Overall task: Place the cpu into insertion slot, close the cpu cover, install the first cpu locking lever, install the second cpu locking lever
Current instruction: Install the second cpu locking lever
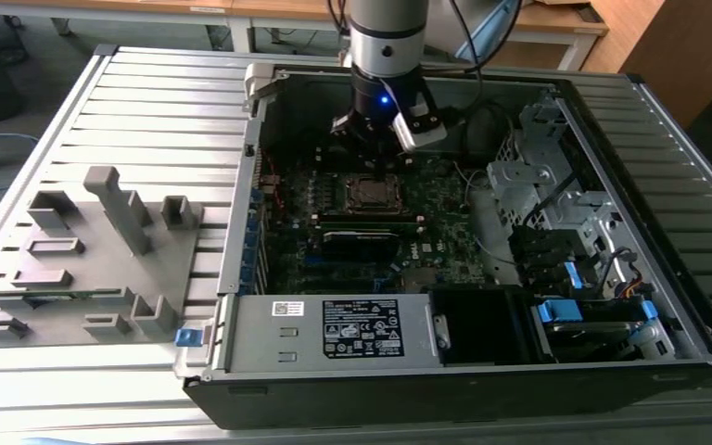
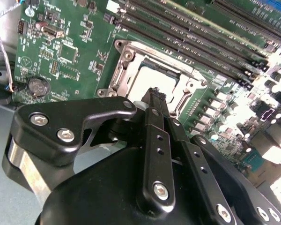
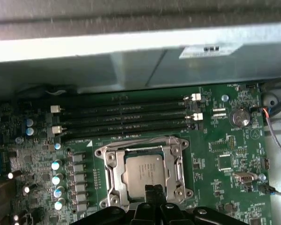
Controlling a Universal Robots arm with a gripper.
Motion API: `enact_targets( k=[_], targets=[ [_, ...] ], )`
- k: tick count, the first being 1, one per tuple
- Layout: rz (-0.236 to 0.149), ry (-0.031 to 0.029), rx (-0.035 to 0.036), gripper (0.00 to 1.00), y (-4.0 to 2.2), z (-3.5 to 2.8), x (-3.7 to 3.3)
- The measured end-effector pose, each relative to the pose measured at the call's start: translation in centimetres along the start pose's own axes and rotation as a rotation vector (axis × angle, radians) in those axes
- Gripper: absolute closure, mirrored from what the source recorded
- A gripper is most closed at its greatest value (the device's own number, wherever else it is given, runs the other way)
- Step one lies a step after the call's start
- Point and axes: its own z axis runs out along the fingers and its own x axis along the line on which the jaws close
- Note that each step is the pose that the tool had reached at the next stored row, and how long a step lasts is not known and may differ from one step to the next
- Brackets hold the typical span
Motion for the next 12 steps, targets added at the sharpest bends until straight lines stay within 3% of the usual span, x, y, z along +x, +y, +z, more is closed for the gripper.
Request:
enact_targets(
  k=[7,12],
  targets=[
    [0.0,0.0,0.0001,0.9,-0.95,-0.01,-0.11],
    [0.0,0.0,0.0001,0.9,-1.03,-0.01,-0.11]
  ],
)
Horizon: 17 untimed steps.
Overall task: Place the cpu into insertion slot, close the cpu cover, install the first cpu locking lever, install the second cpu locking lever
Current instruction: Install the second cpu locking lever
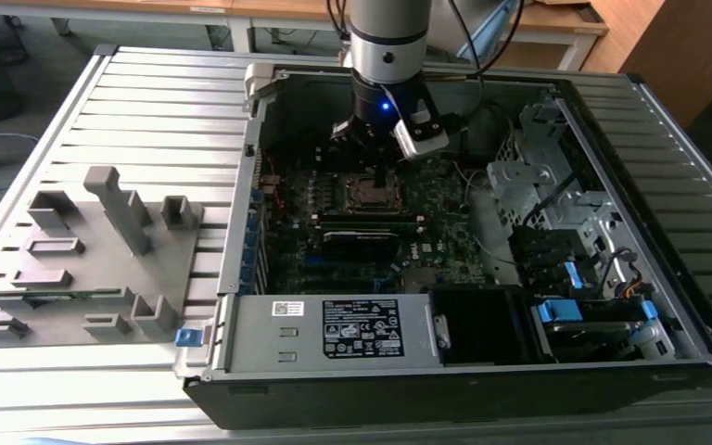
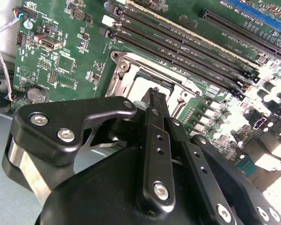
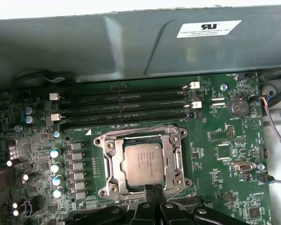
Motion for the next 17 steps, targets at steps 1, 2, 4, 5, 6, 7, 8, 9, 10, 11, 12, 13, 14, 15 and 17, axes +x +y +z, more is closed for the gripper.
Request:
enact_targets(
  k=[1,2,4,5,6,7,8,9,10,11,12,13,14,15,17],
  targets=[
    [0.0,0.0001,0.0001,0.9,-0.01,-0.01,0.0],
    [0.0,0.0002,0.0004,0.9,-0.01,-0.06,0.0],
    [0.0,0.0,0.0,0.9,0.0,-0.24,-0.02],
    [0.0,0.0,0.0002,0.9,0.0,-0.31,-0.03],
    [0.0,-0.0001,-0.0001,0.9,0.0,-0.33,-0.03],
    [0.0,-0.0002,-0.0004,0.9,0.01,-0.33,-0.03],
    [0.0,0.0,-0.0002,0.9,-0.03,-0.34,-0.04],
    [0.0,0.0001,0.0,0.9,-0.06,-0.35,-0.04],
    [0.0,0.0001,0.0,0.9,-0.1,-0.35,-0.05],
    [0.0,0.0,0.0,0.9,-0.17,-0.35,-0.05],
    [0.0,0.0,0.0,0.9,-0.27,-0.35,-0.06],
    [0.0,0.0,0.0001,0.9,-0.39,-0.35,-0.08],
    [0.0,0.0001,0.0002,0.9,-0.53,-0.35,-0.09],
    [0.0,0.0001,0.0001,0.9,-0.67,-0.35,-0.11],
    [0.0,0.0,-0.0001,0.9,-0.88,-0.35,-0.13]
  ],
)
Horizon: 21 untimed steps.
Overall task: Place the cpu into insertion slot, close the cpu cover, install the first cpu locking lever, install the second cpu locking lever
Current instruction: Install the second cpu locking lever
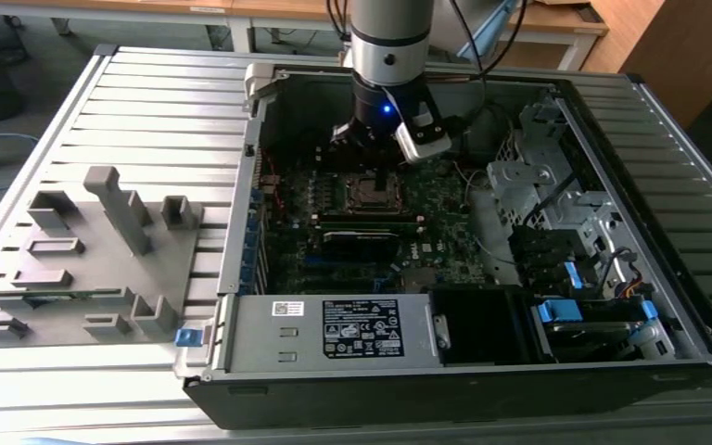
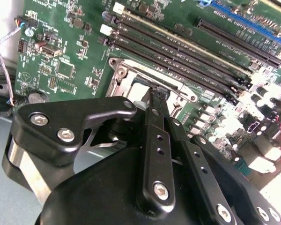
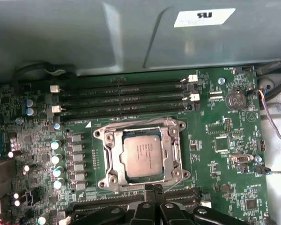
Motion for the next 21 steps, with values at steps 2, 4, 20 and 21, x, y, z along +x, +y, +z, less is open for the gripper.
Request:
enact_targets(
  k=[2,4,20,21],
  targets=[
    [0.0,0.0,0.0,0.9,-0.22,0.0,-0.03],
    [0.0,0.0,0.0,0.9,-0.42,0.0,-0.05],
    [0.0,0.0134,0.0016,0.9,-0.72,0.0,-0.08],
    [0.0,0.0133,0.0015,0.9,-0.72,0.0,-0.08]
  ],
)
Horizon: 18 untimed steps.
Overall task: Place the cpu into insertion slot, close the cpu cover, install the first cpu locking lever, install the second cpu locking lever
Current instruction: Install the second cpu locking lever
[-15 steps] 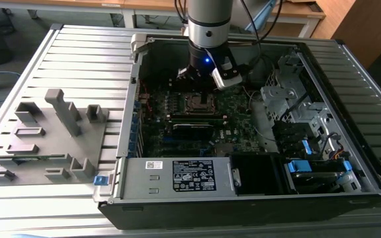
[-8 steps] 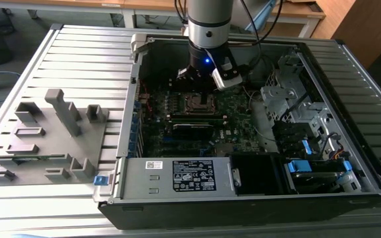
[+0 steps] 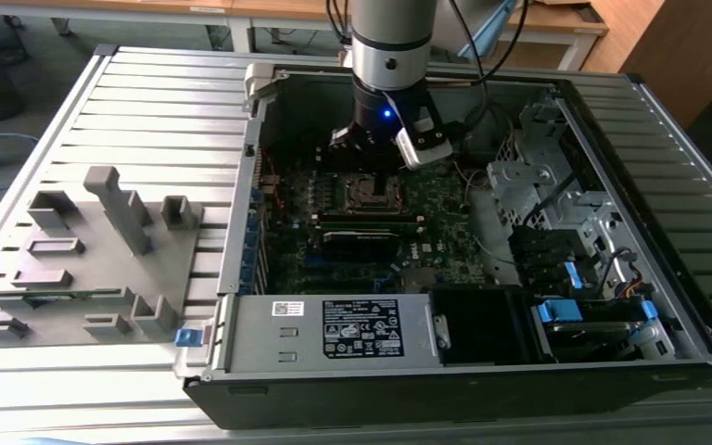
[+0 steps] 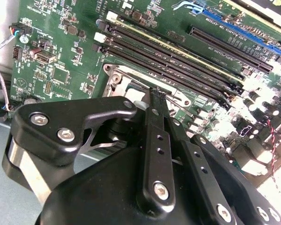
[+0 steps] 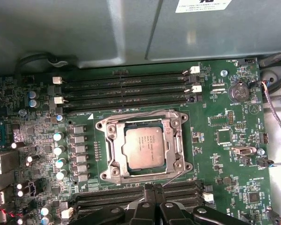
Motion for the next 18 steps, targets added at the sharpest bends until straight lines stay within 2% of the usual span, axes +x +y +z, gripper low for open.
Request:
enact_targets(
  k=[8,14,18],
  targets=[
    [0.0,0.0,0.0,0.9,-0.03,0.05,0.19],
    [0.0,0.0,0.0009,0.9,-0.1,0.11,0.79],
    [0.0,-0.0004,0.0046,0.9,-0.15,0.27,1.21]
  ],
)
